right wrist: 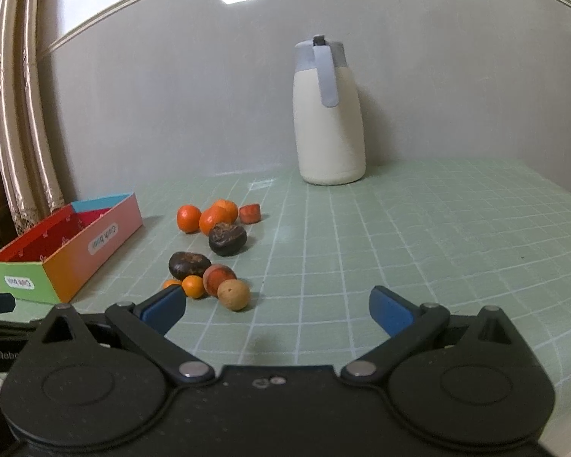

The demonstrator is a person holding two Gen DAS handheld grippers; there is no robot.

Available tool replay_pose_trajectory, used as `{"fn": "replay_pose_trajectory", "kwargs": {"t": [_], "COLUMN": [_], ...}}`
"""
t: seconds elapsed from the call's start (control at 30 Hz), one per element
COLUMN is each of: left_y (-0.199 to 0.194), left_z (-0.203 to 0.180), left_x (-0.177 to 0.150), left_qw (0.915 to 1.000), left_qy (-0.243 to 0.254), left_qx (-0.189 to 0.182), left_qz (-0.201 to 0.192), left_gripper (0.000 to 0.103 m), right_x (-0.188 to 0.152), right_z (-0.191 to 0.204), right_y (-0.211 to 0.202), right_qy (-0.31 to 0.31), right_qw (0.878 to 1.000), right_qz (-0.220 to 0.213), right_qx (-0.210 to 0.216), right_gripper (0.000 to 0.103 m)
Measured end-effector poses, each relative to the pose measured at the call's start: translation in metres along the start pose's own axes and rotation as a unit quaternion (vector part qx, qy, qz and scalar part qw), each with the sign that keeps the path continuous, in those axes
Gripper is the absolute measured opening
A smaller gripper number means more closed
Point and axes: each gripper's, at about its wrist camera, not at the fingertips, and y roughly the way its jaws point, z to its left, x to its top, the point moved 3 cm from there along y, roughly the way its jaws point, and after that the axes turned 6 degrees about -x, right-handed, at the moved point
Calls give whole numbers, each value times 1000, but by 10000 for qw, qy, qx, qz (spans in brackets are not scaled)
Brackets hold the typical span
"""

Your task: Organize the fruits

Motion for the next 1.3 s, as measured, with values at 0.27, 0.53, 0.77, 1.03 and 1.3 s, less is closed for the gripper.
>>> {"fn": "replay_pose_trajectory", "kwargs": {"t": [0.27,0.53,0.77,1.03,1.3], "left_y": [1,13,30,53,81], "left_z": [-16,-29,-44,-51,-52], "left_x": [8,19,30,49,59], "left_qw": [9994,9984,9954,9940,9953], "left_qy": [350,559,954,1089,946], "left_qx": [-58,-91,-65,-71,-107], "left_qz": [-14,7,40,24,175], "left_gripper": [103,103,103,103,103], "right_x": [6,10,10,10,10], "right_z": [-17,-37,-57,-69,-75], "right_y": [-4,-5,-3,-1,1], "right_qy": [402,779,1205,1427,1556], "right_qw": [9991,9967,9922,9892,9872], "right_qz": [-113,-176,-153,-160,-96], "right_qx": [17,-142,-277,-279,-329], "right_gripper": [103,103,103,103,103]}}
